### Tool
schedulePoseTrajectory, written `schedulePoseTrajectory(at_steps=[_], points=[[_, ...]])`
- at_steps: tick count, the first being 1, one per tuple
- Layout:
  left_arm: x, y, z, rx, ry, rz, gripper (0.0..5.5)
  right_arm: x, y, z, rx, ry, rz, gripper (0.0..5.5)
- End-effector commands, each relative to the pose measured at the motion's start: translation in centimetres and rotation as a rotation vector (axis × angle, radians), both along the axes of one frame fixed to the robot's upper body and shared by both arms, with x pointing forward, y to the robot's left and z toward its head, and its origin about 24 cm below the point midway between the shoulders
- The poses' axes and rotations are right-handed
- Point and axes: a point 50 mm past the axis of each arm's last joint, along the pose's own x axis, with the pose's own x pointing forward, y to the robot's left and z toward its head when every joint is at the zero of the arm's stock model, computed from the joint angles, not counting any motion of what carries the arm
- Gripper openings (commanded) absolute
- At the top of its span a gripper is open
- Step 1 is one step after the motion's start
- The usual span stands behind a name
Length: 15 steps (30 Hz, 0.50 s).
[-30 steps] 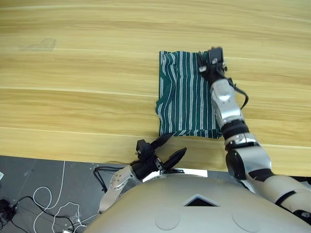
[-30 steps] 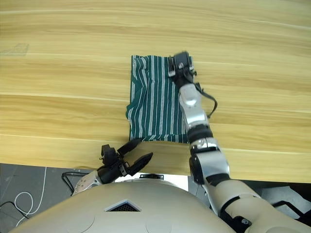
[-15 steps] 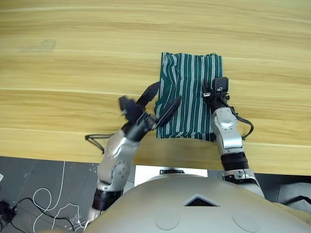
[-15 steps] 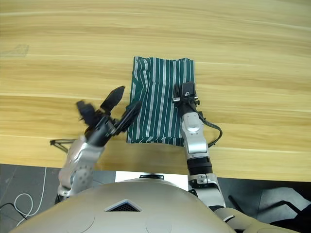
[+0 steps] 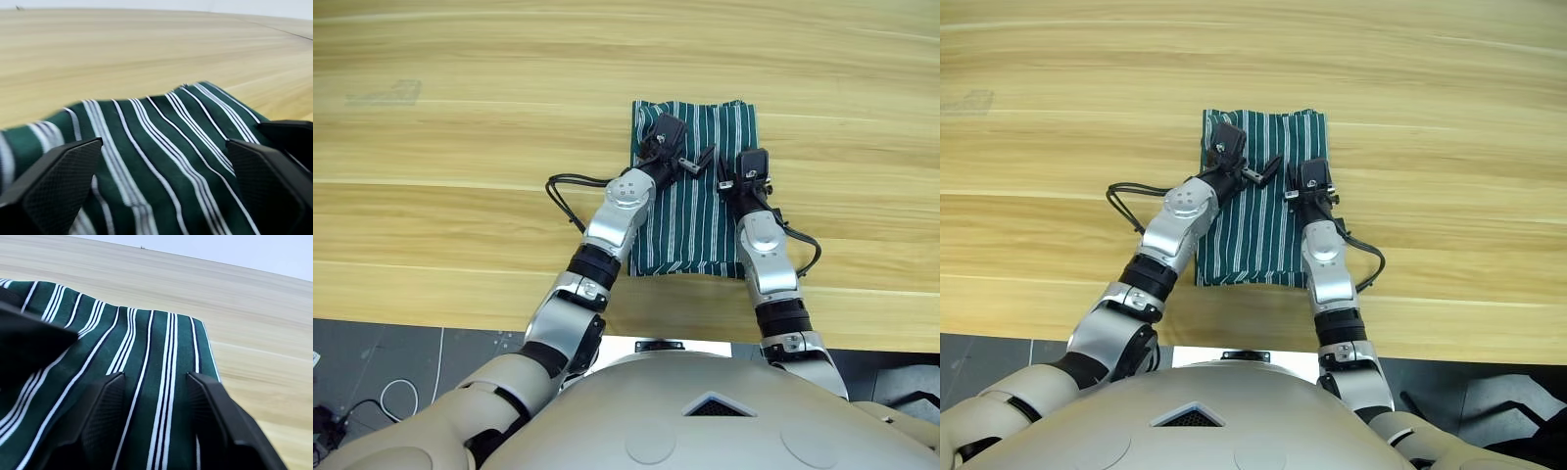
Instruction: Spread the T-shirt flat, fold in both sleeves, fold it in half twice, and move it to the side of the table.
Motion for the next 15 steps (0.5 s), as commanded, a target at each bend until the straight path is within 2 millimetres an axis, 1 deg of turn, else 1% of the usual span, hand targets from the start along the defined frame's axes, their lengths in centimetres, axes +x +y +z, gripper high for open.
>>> schedulePoseTrajectory(at_steps=[1, 3, 5, 8, 11, 15], points=[[1.3, 0.6, -0.4, 0.011, 0.015, 0.058, 4.69, -0.8, 0.2, -1.6, -0.002, 0.086, -0.002, 2.33], [1.7, 2.1, -1.0, 0.021, 0.034, 0.119, 4.69, -0.9, 0.1, -1.7, -0.002, 0.087, -0.005, 2.33], [2.0, 3.1, -1.3, 0.022, 0.035, 0.157, 4.69, -0.9, 0.0, -1.8, -0.004, 0.09, -0.007, 2.33], [2.6, 4.7, -0.8, -0.001, -0.009, 0.202, 4.69, -1.1, 0.2, -2.2, -0.007, 0.1, -0.002, 2.33], [2.9, 6.0, -0.1, -0.03, -0.061, 0.21, 4.69, -1.2, 0.3, -2.4, -0.003, 0.108, -0.002, 2.33], [3.3, 7.9, -0.2, -0.031, -0.065, 0.241, 4.69, -1.4, 0.4, -2.4, 0.005, 0.109, -0.004, 2.33]])
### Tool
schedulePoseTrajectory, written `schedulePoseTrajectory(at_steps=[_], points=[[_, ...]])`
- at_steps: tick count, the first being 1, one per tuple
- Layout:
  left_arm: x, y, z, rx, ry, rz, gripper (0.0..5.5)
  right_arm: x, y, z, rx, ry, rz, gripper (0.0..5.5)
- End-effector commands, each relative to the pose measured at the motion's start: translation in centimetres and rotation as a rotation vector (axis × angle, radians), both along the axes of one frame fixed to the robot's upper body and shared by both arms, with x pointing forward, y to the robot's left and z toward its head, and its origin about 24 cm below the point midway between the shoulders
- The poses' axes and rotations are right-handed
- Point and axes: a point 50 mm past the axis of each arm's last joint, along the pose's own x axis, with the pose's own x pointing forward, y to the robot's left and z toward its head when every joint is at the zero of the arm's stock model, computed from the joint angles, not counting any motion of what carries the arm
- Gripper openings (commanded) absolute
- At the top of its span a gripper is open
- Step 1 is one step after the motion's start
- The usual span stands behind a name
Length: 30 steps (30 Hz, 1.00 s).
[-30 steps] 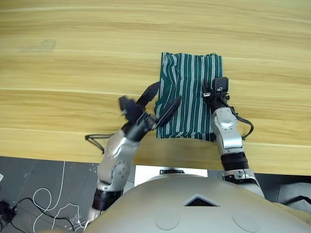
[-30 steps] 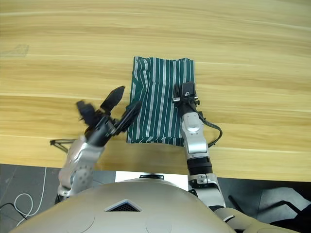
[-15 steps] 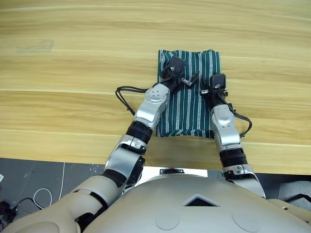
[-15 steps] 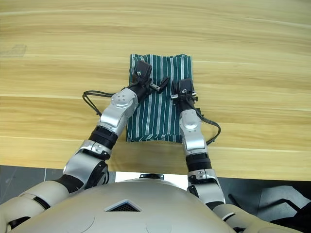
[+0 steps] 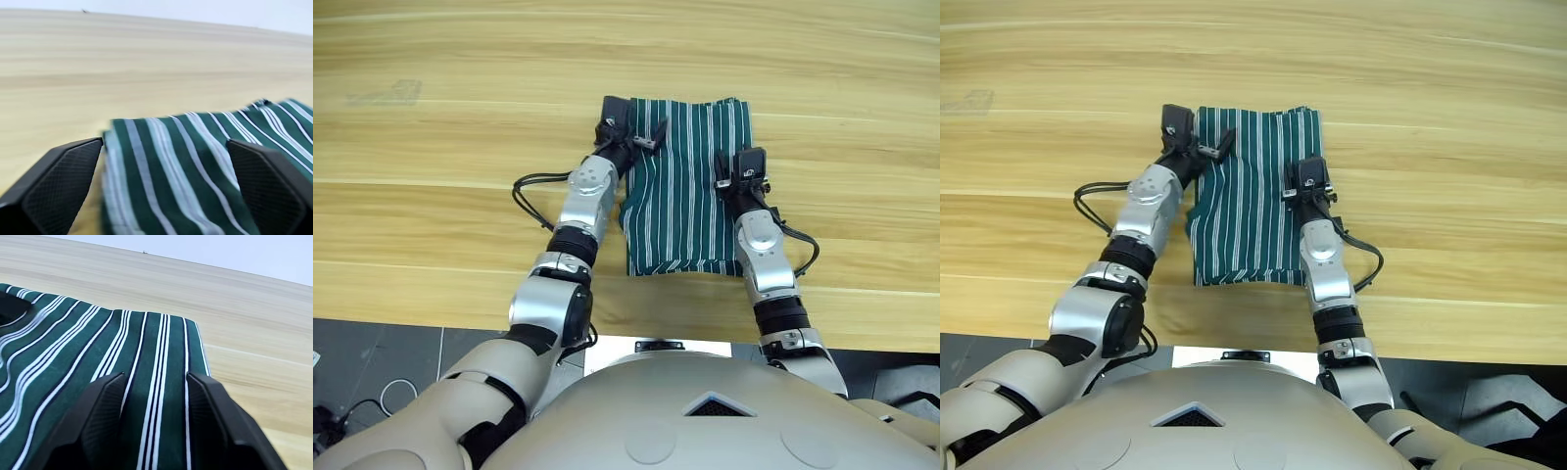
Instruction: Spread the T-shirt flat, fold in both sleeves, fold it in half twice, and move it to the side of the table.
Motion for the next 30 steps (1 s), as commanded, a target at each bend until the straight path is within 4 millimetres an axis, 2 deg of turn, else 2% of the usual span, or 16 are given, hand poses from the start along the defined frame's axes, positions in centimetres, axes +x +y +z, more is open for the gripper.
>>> schedulePoseTrajectory(at_steps=[1, 5, 8, 11, 13, 14, 17, 19, 21, 23, 24, 27, 29, 30], points=[[0.6, 1.4, 0.2, -0.008, -0.008, 0.022, 4.69, -1.6, 0.2, -2.1, 0.006, 0.117, -0.006, 2.33], [0.8, 1.9, 0.6, -0.025, -0.034, 0.017, 4.69, -1.8, 0.3, -2.2, 0.007, 0.124, -0.006, 2.33], [0.9, 4.0, 1.3, -0.037, -0.109, 0.09, 4.69, -1.6, 0.5, -1.7, 0.006, 0.084, -0.005, 2.33], [-0.2, 6.7, 3.2, -0.055, -0.293, 0.132, 4.69, -1.3, 0.8, 1.1, 0.043, -0.077, 0.016, 2.33], [-2.0, 7.5, 4.7, -0.041, -0.436, 0.107, 4.69, -1.2, 0.8, 3.2, 0.058, -0.177, 0.032, 2.33], [-2.9, 7.3, 5.3, -0.029, -0.484, 0.073, 4.69, -1.1, 0.8, 3.9, 0.062, -0.205, 0.031, 2.33], [-6.7, 5.2, 6.3, -0.023, -0.568, -0.093, 4.69, -1.0, 0.2, 6.4, 0.082, -0.295, 0.021, 2.33], [-9.1, 4.3, 5.6, 0.008, -0.548, -0.195, 4.69, -0.9, -1.3, 7.7, 0.083, -0.327, -0.011, 2.33], [-11.4, 4.5, 4.2, 0.104, -0.504, -0.287, 4.69, -0.8, -4.0, 8.2, -0.041, -0.35, -0.041, 2.33], [-13.2, 6.5, 2.6, 0.355, -0.489, -0.375, 4.69, -0.8, -8.0, 8.4, -0.345, -0.403, -0.025, 2.33], [-13.7, 8.4, 2.2, 0.512, -0.487, -0.401, 4.69, -0.9, -10.3, 8.4, -0.556, -0.422, 0.027, 2.33], [-13.6, 13.1, 2.8, 0.965, -0.527, -0.44, 4.69, -1.3, -16.3, 8.2, -1.103, -0.417, 0.178, 2.33], [-13.1, 15.0, 3.4, 1.14, -0.542, -0.443, 4.71, -1.6, -18.3, 8.0, -1.336, -0.426, 0.305, 2.53], [-13.0, 15.5, 3.5, 1.182, -0.545, -0.45, 4.71, -1.7, -18.8, 7.6, -1.382, -0.427, 0.361, 2.71]])
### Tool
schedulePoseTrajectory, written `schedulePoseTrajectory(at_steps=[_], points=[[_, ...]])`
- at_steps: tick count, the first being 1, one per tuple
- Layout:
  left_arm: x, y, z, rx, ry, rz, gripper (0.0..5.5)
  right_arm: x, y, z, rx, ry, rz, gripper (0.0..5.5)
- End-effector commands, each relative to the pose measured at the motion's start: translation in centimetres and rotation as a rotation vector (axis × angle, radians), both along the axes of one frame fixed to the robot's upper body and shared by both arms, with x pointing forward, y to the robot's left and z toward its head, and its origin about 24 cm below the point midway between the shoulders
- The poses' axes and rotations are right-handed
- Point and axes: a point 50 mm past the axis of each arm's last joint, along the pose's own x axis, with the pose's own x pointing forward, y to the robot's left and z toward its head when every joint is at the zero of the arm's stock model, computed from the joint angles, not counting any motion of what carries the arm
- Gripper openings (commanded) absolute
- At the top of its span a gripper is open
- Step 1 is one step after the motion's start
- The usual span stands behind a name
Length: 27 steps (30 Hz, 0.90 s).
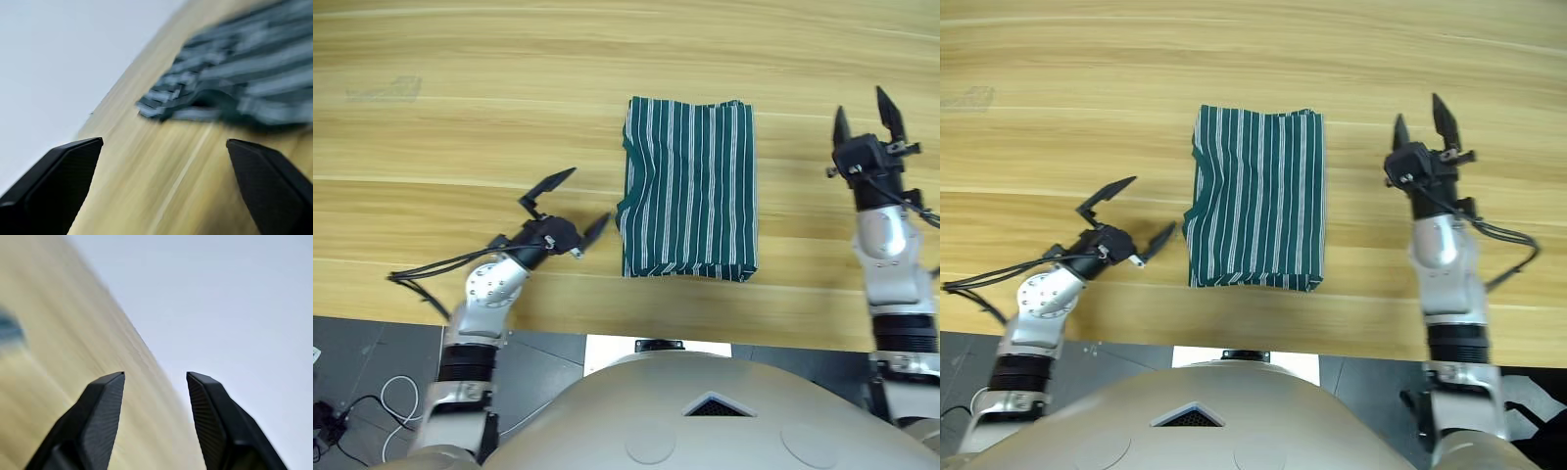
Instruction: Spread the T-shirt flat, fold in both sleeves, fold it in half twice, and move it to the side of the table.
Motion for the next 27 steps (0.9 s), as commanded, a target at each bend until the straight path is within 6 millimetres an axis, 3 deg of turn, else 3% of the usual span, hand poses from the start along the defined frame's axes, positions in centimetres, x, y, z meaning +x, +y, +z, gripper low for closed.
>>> schedulePoseTrajectory(at_steps=[1, 7, 14, 20, 27], points=[[0.7, 3.3, 1.0, 0.316, -0.111, -0.01, 4.71, -0.3, -3.2, -0.6, -0.403, 0.044, 0.174, 2.91], [0.2, 1.5, 0.3, 0.413, -0.138, -0.279, 5.4, -1.7, 1.5, -4.0, -0.411, 0.143, 0.645, 3.92], [-3.5, -0.8, -0.8, 0.393, 0.019, -0.67, 5.4, -3.5, 5.0, -5.4, -0.34, 0.174, 0.979, 3.92], [-4.2, -2.1, -0.2, 0.363, 0.053, -0.845, 5.4, -4.7, 4.7, -5.1, -0.355, 0.248, 1.098, 3.92], [-3.2, -2.5, -0.8, 0.333, 0.091, -0.854, 5.4, -5.4, 3.5, -4.1, -0.379, 0.332, 1.141, 3.92]])
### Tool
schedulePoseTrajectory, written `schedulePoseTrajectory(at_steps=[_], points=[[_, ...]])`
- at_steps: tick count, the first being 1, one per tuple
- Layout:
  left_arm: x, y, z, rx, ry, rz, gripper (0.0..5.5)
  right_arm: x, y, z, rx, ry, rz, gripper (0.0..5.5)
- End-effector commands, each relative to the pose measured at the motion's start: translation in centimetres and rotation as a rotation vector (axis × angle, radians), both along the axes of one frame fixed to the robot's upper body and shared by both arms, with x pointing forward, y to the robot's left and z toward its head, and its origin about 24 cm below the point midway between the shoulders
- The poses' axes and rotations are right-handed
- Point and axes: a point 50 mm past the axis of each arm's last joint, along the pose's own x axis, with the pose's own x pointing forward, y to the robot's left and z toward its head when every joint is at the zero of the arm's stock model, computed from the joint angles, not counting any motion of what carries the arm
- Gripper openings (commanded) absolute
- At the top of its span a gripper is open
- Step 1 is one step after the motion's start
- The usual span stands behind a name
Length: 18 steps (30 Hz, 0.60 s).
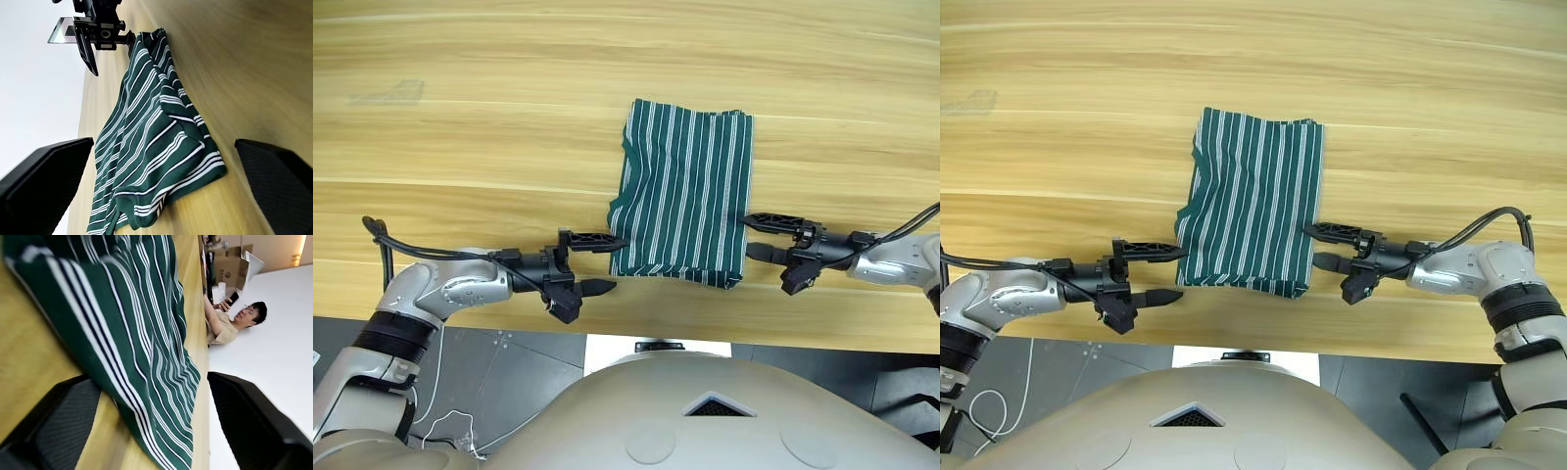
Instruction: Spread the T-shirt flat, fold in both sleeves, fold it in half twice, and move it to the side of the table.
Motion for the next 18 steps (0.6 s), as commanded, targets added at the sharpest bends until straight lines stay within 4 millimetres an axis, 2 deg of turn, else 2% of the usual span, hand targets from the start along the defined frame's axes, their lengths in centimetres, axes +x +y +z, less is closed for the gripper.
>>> schedulePoseTrajectory(at_steps=[1, 5, 10, 14, 18], points=[[-0.5, 1.0, -2.0, 0.133, 0.089, 0.006, 5.4, -0.7, -1.5, 0.3, -0.091, 0.049, 0.01, 3.92], [-0.1, 3.0, -1.6, 0.206, 0.081, 0.076, 5.4, -2.0, -2.3, 0.6, -0.144, 0.139, 0.035, 3.92], [0.7, 3.6, -1.3, 0.265, 0.07, 0.072, 5.4, -2.6, -1.1, 0.8, -0.113, 0.165, 0.051, 3.92], [0.8, 2.8, -1.8, 0.256, 0.088, 0.04, 5.4, -3.8, -0.4, 0.5, -0.108, 0.216, 0.075, 3.92], [0.7, 1.6, -2.3, 0.226, 0.112, -0.003, 5.4, -4.0, 0.4, 0.3, -0.096, 0.231, 0.078, 3.92]])
